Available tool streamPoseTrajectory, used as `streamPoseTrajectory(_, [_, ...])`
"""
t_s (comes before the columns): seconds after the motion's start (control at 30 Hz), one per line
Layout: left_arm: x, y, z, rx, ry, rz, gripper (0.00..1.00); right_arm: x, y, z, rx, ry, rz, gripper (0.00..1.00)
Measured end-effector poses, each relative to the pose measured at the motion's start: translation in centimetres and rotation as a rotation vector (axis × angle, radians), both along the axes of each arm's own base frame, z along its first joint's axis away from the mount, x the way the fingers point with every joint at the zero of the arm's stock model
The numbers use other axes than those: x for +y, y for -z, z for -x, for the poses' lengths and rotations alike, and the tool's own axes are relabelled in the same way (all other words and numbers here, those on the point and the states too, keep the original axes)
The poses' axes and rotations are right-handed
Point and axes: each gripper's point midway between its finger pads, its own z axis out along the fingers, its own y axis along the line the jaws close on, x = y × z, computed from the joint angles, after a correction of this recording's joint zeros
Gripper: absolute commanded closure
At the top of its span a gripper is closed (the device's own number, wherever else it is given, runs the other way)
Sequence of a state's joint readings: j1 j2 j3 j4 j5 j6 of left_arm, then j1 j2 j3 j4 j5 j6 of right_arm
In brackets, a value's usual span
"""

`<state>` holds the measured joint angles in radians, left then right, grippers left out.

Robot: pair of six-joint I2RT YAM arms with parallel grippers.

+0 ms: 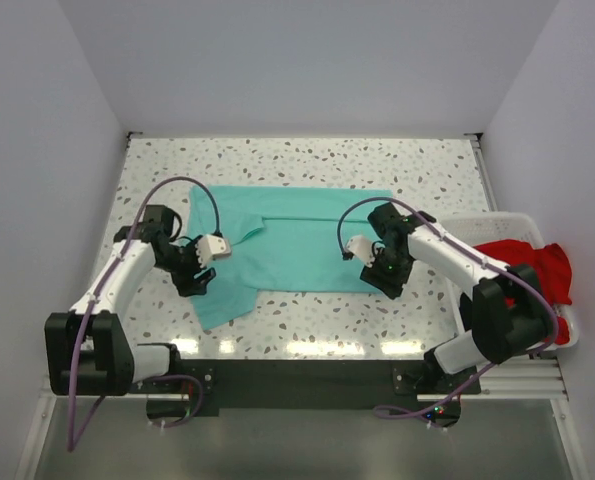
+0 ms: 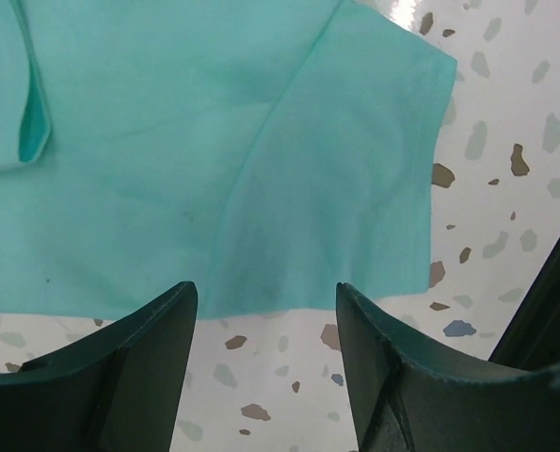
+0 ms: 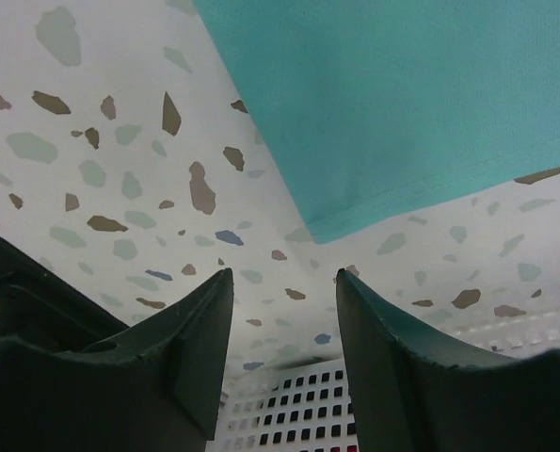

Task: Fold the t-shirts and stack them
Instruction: Fold the tshirt

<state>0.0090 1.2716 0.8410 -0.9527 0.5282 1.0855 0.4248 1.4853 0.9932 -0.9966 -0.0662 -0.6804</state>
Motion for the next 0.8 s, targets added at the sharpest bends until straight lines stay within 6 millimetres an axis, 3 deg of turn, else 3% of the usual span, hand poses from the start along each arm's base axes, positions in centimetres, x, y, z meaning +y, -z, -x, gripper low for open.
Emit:
streamPoseTrajectory(0.27, [-0.5,1.8,2.1,0.016,0.064,-0.06,0.36,-0.1,1.7,-0.6,-0.074,-0.029,0.043,0.53])
streamPoseTrajectory(0.63, [-0.1,2.3,1.8,-0.012,0.068,-0.097,0.37,-0.4,4.4,-1.1,-0.098,-0.037,0.081,0.64])
streamPoseTrajectory(0.8, [0.2,3.7,2.9,0.003,0.091,-0.135,0.37,-0.8,5.0,-1.1,-0.094,-0.04,0.109,0.74])
